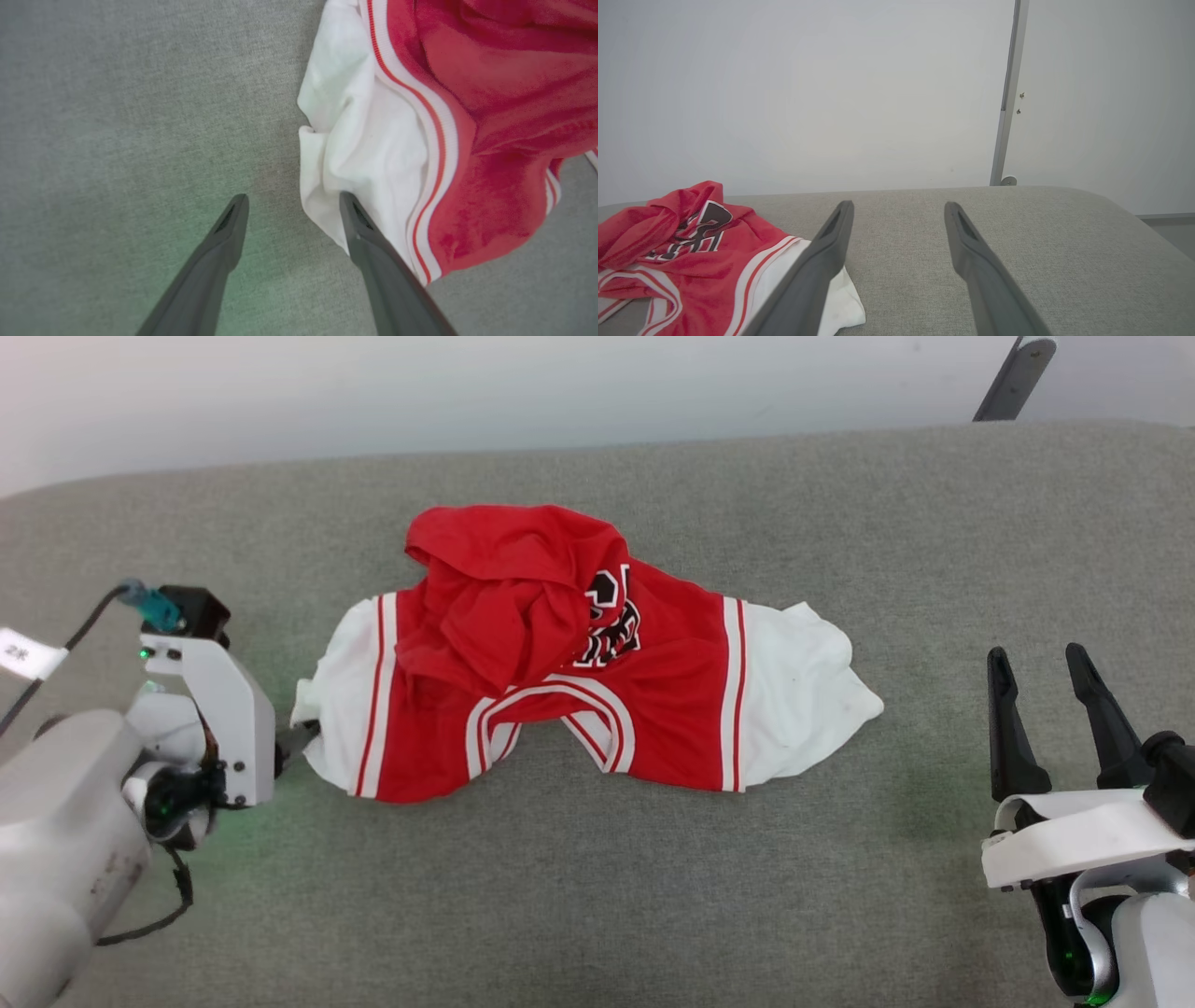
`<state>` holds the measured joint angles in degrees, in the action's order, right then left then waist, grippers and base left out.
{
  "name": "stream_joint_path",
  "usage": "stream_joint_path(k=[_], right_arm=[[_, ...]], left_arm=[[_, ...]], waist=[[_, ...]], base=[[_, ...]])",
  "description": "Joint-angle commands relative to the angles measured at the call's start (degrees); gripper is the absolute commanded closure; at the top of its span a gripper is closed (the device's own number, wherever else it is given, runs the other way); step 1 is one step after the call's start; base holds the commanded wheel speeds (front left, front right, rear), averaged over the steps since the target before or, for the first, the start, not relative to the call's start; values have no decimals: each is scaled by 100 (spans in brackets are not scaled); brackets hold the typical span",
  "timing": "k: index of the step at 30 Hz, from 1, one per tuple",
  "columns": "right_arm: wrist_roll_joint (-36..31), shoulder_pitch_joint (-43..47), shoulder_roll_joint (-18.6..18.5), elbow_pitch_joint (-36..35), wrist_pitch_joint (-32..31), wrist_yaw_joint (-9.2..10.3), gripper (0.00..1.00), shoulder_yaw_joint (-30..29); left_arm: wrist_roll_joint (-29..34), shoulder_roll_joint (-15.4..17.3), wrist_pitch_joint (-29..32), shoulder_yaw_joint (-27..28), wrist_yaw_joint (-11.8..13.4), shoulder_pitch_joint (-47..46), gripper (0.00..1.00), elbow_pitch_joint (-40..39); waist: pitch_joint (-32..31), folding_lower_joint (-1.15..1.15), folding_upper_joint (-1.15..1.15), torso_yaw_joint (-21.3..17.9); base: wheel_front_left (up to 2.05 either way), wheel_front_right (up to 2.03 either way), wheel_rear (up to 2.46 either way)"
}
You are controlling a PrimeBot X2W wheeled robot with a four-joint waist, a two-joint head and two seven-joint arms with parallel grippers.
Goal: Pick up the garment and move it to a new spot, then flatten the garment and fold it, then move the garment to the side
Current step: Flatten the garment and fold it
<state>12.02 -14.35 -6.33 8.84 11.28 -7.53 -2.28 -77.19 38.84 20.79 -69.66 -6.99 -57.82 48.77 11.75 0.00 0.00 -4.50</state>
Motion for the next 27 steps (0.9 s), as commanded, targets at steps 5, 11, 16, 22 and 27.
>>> stream_joint_path(k=[5,11,16,22,27], right_arm=[[-45,1,-9,-97,-39,8,0,-24],[-73,-37,8,-123,-50,8,0,-29],[-91,-37,17,-108,-44,8,0,-67],[-113,57,18,-83,-43,8,0,-139],[-103,131,35,-88,-68,8,0,-189]], left_arm=[[-134,-136,19,41,-28,69,0,185],[-290,-370,184,31,-52,166,100,411],[-308,-412,67,77,-50,93,100,515],[-302,-251,-78,134,-47,52,100,518],[-367,-65,-150,183,-43,205,100,362]], waist=[[152,0,0,-76],[216,0,0,-94],[201,0,0,-45],[70,0,0,100],[-59,0,0,250]], base=[[0,0,0],[0,0,0],[0,0,0],[0,0,0],[0,0,0]])
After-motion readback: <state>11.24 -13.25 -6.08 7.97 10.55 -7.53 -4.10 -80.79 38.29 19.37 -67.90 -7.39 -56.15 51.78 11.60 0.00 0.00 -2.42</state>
